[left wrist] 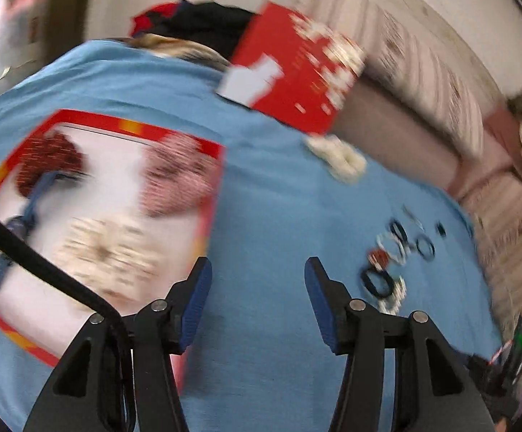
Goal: Organize jewelry
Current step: 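Withdraw both tools from the tray toward the bracelets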
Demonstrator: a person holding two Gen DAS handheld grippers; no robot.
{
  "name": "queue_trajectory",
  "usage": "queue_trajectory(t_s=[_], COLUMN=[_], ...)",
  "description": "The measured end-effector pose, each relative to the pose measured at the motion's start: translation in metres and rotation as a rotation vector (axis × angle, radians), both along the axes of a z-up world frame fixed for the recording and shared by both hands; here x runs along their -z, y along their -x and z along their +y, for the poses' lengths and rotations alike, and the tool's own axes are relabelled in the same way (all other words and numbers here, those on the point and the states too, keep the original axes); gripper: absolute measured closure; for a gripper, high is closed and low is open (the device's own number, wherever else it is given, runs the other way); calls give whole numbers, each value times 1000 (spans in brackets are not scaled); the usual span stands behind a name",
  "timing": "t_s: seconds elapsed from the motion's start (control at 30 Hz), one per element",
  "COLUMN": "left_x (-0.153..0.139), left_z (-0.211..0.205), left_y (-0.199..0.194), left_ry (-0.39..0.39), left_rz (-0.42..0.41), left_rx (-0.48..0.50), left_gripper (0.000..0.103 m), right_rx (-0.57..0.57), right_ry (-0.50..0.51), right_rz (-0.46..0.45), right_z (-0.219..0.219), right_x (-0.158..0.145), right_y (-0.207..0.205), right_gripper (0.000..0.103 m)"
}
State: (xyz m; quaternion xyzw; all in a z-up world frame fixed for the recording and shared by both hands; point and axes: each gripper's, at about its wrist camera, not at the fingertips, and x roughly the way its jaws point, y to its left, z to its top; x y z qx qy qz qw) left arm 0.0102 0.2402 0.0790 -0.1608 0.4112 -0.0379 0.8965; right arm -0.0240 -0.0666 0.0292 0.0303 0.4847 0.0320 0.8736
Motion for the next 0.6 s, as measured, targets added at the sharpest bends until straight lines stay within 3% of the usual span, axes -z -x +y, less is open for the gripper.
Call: queue_trajectory(t_s=[0.23, 0.43, 0.53, 0.57, 0.6], left_x=[27, 36, 36, 36, 36], left_z=[-53, -40, -37, -36, -37], left_y=[-15, -28, -33, -35, -36], left_ry=[-81, 21, 30, 31, 31], left_rz=[82, 135, 136, 135, 134], left_rx=[102, 74, 61, 60, 61], left_gripper=[51, 51, 51, 51, 51], right_rx=[-2, -51, -63, -59, -51], right_ry=[-44, -101, -103, -92, -79], right_rz=[-26, -41, -31, -28, -27], right_z=[0, 25, 39, 43, 45], right_x=[4, 12, 21, 25, 27], right_y=[-24, -57, -70, -75, -78], right_gripper=[46, 47, 47, 51, 69])
